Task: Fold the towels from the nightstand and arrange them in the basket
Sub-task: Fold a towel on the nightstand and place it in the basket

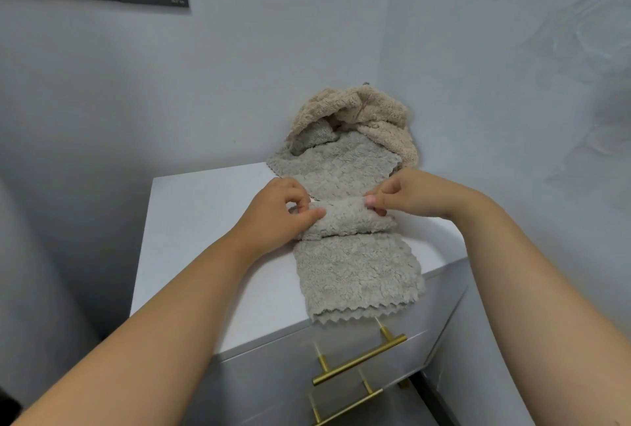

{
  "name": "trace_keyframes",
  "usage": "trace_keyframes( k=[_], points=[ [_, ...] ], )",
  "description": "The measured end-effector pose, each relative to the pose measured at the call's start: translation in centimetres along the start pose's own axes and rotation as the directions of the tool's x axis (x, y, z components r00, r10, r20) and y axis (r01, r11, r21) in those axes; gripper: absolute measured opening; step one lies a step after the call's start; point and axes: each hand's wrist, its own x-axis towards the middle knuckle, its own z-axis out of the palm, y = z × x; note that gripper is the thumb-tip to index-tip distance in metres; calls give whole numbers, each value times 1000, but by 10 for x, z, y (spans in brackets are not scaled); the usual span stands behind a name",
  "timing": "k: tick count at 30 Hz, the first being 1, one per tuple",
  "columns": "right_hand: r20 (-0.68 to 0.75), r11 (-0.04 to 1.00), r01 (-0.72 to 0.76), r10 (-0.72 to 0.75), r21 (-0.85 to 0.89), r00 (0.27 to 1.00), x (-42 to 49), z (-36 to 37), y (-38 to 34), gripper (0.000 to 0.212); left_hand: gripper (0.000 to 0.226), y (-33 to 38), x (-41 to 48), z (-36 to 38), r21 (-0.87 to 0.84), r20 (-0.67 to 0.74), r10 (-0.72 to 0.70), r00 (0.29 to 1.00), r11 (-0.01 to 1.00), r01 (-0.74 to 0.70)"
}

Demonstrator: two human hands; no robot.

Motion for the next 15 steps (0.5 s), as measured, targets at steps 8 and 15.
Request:
trace_keyframes(
  k=[8,15],
  points=[
    [27,993,-33,37,-115,999,10,12,-4,44,39,4,6,-12,163,243,-190,951,975,153],
    [62,994,-18,25,-108,998,9,11,-12,22,19,10,8,-29,97,411,-290,864,957,275]
  ],
)
